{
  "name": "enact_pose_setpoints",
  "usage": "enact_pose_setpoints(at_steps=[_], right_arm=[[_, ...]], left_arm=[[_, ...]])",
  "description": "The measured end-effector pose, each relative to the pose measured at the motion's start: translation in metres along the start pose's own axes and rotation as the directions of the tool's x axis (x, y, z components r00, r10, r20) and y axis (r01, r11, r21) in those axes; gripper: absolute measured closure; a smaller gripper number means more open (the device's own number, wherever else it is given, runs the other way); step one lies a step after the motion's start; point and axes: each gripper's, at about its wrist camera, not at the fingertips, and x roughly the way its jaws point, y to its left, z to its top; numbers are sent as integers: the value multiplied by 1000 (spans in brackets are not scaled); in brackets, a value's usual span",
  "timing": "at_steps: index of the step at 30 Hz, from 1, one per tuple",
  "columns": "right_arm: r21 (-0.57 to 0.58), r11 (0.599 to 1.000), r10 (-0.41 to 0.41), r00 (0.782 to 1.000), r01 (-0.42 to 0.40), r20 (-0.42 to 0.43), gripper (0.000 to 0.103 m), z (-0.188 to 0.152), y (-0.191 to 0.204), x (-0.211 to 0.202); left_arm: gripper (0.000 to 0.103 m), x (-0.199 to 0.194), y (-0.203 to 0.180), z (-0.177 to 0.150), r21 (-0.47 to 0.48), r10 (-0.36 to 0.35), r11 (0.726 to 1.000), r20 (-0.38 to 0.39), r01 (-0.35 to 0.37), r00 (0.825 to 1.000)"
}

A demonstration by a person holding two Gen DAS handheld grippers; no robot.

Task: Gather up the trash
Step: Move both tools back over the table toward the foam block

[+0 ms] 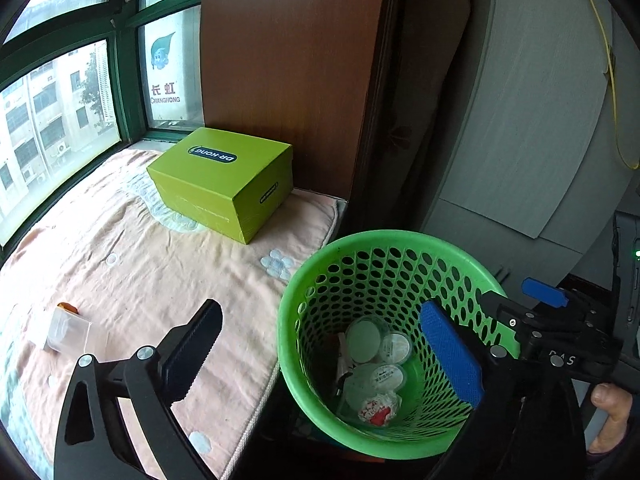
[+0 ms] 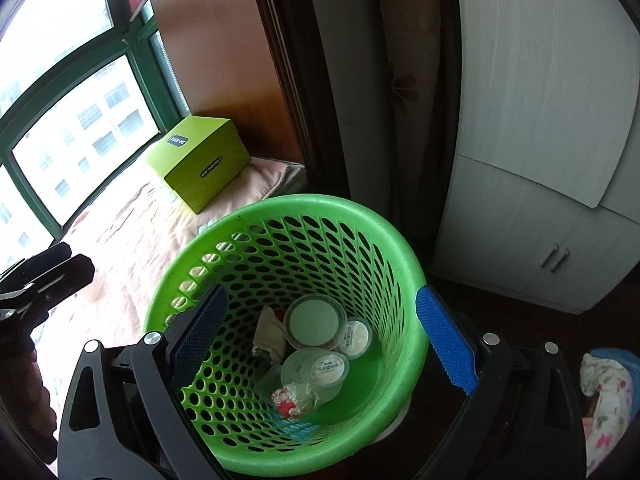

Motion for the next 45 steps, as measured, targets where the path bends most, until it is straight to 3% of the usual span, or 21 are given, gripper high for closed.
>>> enact_pose_setpoints(at_steps=[11, 13, 22, 30, 39, 45], right_arm=[[-27, 1000, 10, 1000, -10, 13, 9, 4, 12, -2], [-35, 999, 15, 1000, -14, 13, 9, 5, 16, -1], [-107, 992, 67, 998, -67, -2, 9, 11, 56, 8], [-224, 961, 158, 987, -161, -33, 9, 15, 127, 27], [-310, 896, 290, 947, -319, -137, 9, 11, 223, 60], [-317, 841, 374, 894, -440, -247, 9, -1, 287, 85]], left_arm=[[7, -12, 20, -5, -42, 14, 999, 0, -14, 1000], [7, -18, 27, -8, -57, 10, 998, 30, -9, 999], [7, -39, 71, -19, -109, 118, 988, 29, -114, 993], [7, -72, 132, -33, -168, 264, 952, 34, -254, 964], [7, -104, 210, -56, -248, 410, 882, -16, -401, 912], [7, -121, 255, -75, -306, 449, 845, -41, -439, 892]])
